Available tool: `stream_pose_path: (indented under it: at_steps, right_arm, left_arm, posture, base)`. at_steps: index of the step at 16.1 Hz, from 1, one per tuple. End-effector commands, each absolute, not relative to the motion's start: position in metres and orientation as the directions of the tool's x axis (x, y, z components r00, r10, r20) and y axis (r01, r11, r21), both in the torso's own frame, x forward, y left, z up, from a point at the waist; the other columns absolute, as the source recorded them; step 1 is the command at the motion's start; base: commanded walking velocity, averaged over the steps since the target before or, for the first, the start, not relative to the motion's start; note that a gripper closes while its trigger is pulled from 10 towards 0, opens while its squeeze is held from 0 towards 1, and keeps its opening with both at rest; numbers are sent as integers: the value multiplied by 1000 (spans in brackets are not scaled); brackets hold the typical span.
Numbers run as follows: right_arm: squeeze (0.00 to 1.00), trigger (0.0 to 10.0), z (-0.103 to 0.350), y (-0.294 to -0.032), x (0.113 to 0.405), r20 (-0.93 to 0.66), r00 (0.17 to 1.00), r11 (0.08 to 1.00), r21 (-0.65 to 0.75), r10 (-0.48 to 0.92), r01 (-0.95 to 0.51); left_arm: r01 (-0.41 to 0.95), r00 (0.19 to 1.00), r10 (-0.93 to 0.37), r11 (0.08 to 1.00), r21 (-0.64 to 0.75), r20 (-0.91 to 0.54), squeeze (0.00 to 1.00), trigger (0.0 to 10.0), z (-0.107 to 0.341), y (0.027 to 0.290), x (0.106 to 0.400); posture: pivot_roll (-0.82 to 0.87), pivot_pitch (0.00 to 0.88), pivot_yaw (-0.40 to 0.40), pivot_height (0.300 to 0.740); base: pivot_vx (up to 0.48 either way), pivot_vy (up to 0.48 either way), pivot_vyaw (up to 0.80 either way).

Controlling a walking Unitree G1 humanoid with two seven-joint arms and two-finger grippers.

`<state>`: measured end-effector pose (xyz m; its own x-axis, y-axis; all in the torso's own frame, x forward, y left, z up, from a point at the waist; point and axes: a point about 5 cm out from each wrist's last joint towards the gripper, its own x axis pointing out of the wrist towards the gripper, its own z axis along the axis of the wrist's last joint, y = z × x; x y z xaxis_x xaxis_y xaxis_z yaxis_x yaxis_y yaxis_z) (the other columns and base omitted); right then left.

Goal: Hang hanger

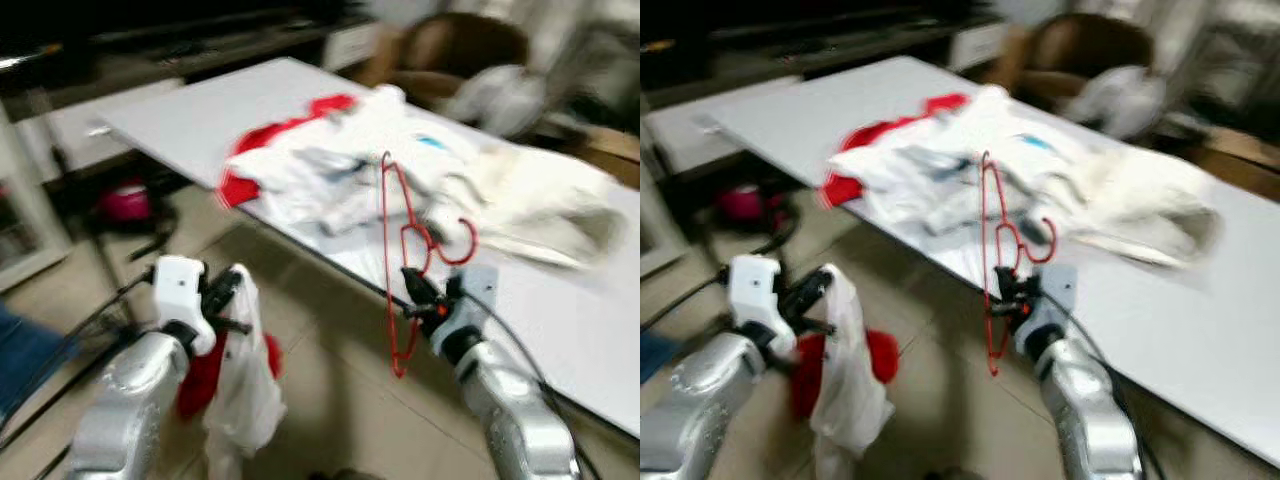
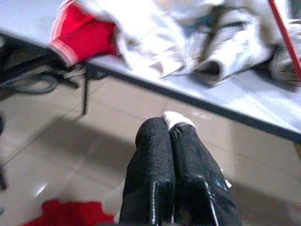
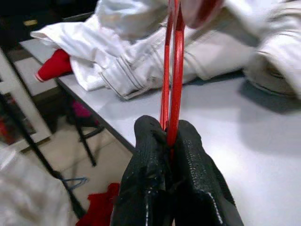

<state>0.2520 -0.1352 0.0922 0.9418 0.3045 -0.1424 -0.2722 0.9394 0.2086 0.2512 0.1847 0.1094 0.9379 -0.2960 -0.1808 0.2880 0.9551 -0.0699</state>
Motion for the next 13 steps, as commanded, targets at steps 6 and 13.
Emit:
stream_pose_path:
  at_steps: [6, 13]
  right_arm:
    - [0, 10000, 111, -144, 242, -26, 960, 943, 197, 279, -268]
    - [0, 10000, 114, -143, 243, -75, 968, 957, 182, 241, -224]
  left_arm:
    - [339, 926, -343, 939, -51, -157, 0, 10000, 118, 180, 255]
    - [348, 926, -351, 936, -45, -140, 0, 10000, 125, 181, 260]
  posture:
    - [-73, 0, -50, 740]
    - [-73, 0, -43, 740]
  base:
    - [0, 0, -800]
    - [0, 0, -800]
